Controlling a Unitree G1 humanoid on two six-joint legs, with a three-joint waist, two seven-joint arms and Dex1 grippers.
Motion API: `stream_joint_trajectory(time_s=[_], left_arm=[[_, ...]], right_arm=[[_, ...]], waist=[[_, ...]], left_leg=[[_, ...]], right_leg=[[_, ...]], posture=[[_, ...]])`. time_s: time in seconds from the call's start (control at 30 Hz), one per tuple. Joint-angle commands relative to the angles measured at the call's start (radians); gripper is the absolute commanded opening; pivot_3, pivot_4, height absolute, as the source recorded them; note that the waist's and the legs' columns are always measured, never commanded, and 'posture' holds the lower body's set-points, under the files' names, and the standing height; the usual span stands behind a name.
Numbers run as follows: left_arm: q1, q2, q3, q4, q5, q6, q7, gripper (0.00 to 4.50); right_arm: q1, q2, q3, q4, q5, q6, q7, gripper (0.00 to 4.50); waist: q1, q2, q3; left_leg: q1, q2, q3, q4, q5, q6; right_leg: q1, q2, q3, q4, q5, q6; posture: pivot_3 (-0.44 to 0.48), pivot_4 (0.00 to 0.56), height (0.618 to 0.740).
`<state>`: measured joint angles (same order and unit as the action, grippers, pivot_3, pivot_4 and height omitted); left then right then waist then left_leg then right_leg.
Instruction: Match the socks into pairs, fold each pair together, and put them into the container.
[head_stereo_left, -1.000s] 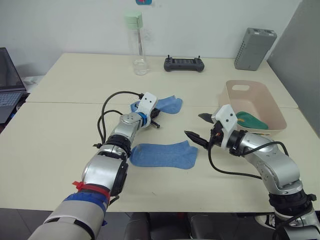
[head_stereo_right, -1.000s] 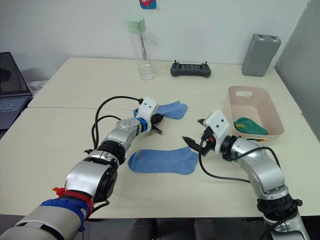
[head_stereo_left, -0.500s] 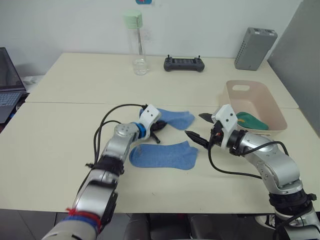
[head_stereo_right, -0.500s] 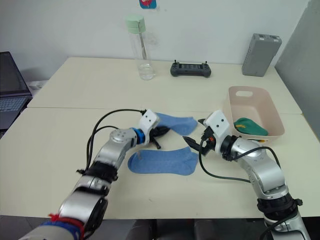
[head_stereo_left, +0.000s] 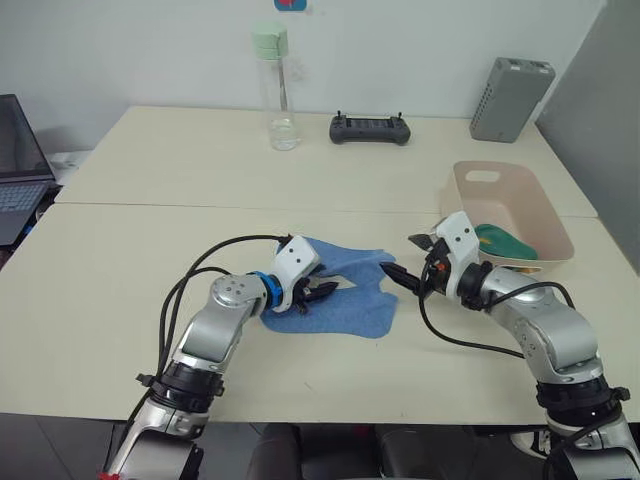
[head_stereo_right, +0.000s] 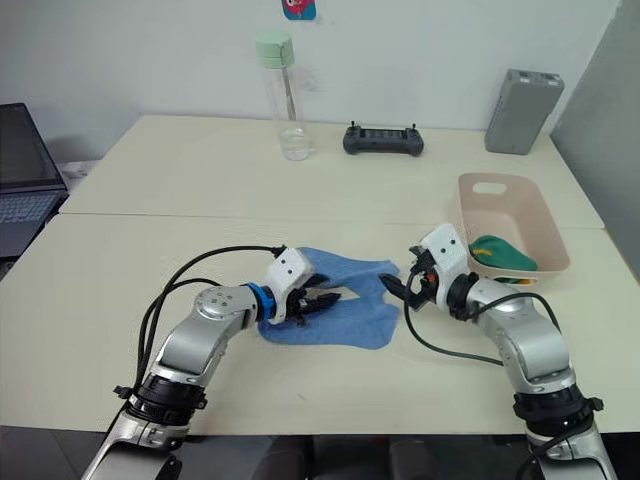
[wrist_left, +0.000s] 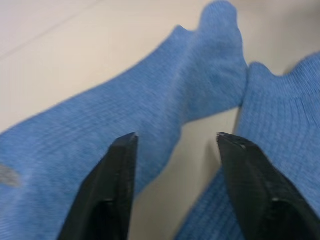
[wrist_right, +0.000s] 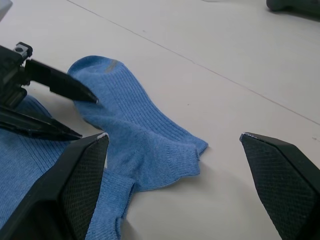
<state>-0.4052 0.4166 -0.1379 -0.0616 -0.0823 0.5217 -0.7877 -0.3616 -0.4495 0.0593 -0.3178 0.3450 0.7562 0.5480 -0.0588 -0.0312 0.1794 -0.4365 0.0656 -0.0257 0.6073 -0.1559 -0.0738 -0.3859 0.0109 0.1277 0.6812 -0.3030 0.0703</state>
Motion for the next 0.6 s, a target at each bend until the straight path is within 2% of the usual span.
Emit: stream_joint_trajectory(time_s=[0.03,0.13,0.23,0.3,0.43,0.6], left_arm=[[-0.003,0.01,0.103,-0.083,-0.096,0.045,0.007,3.93],[-0.026,0.026,0.194,-0.033,-0.133,0.053,0.05,3.93],[-0.057,0.08,0.218,0.115,-0.067,-0.043,0.107,3.93],[-0.078,0.087,0.239,0.183,-0.074,-0.065,0.133,3.93],[-0.104,0.085,0.233,0.323,-0.059,-0.126,0.15,3.93],[-0.155,0.037,0.229,0.425,-0.078,-0.13,0.17,3.93]], right_arm=[[-0.02,0.006,-0.028,0.017,0.014,0.011,-0.011,4.5],[-0.037,0.017,-0.032,0.057,0.018,0.025,-0.014,4.5],[-0.06,0.034,-0.037,0.104,0.018,0.036,-0.019,4.5],[-0.074,0.04,-0.038,0.126,0.02,0.049,-0.018,4.5],[-0.106,0.049,-0.033,0.184,0.018,0.059,-0.012,4.5],[-0.133,0.078,-0.043,0.241,0.029,0.085,-0.018,4.5]], waist=[[0.0,0.0,0.0],[0.0,0.0,0.0],[0.0,0.0,0.0],[0.0,0.0,0.0],[0.004,0.0,0.0],[0.007,0.0,0.0]], left_leg=[[0.0,0.0,0.0,0.0,0.0,0.0],[0.0,0.0,0.0,-0.001,0.0,0.0],[0.0,0.0,0.0,0.0,0.0,0.0],[0.0,0.0,0.0,0.0,0.0,0.0],[0.0,0.0,0.0,0.0,0.0,0.0],[-0.001,0.0,0.0,-0.001,0.0,0.0]], right_leg=[[0.0,0.0,0.0,0.0,0.0,0.0],[0.0,0.0,-0.001,0.0,0.0,-0.001],[0.0,0.0,-0.001,0.0,0.0,0.0],[0.0,0.0,0.0,0.0,0.0,0.001],[0.0,0.0,0.0,-0.001,0.0,0.0],[-0.001,0.0,-0.001,-0.001,0.0,-0.001]], posture=[[0.0,0.15,0.74],[0.0,0.15,0.74],[0.0,0.15,0.74],[0.0,0.15,0.74],[0.0,0.15,0.74],[0.0,0.15,0.74]])
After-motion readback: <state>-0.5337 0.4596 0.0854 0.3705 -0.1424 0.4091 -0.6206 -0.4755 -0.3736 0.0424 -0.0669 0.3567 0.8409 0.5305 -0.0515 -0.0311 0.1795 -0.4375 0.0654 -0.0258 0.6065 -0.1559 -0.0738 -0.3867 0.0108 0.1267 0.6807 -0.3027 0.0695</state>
